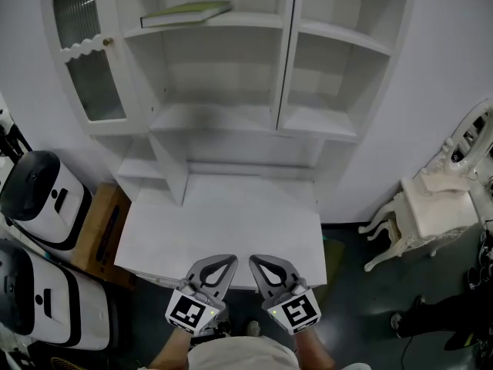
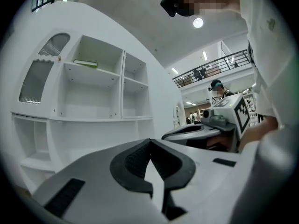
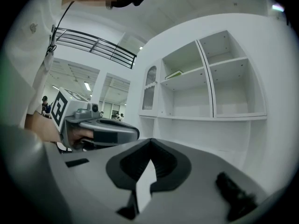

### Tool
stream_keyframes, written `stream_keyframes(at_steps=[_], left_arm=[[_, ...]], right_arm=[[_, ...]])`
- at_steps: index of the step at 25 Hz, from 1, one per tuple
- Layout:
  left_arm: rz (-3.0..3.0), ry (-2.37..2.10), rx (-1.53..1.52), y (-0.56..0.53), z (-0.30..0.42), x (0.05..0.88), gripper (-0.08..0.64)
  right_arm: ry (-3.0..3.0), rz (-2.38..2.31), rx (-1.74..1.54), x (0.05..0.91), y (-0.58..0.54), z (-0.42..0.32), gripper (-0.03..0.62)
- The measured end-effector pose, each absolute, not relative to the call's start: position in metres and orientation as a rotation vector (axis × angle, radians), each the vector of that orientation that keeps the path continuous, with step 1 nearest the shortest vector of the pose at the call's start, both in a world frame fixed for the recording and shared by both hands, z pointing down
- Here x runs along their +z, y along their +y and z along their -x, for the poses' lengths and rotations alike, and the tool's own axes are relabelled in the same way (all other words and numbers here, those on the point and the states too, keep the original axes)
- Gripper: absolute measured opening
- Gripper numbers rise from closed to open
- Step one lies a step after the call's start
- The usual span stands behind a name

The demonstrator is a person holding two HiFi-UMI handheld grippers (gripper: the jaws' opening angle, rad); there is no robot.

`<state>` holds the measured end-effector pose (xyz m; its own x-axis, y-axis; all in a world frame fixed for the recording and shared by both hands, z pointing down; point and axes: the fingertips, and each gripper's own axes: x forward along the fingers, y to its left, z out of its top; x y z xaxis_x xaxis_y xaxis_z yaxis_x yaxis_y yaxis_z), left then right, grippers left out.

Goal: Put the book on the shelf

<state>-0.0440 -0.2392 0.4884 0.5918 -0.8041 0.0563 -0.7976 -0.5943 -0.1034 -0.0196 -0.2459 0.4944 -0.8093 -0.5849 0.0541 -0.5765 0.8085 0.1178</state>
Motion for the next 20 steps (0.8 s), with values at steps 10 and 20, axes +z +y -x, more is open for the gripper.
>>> stream_keyframes(at_steps=[10, 20], left_arm=[[2.752, 1.349, -0.033, -0.249, 0.031, 0.475, 0.009], [2.735, 1.351, -0.043, -0.259, 0.025, 0.474, 0.009]], right_arm=[[-2.92, -0.966, -0.143, 0.485, -0.254, 0.013, 0.012], [-2.909, -0.994, -0.152, 0.483, -0.265, 0.01, 0.012]])
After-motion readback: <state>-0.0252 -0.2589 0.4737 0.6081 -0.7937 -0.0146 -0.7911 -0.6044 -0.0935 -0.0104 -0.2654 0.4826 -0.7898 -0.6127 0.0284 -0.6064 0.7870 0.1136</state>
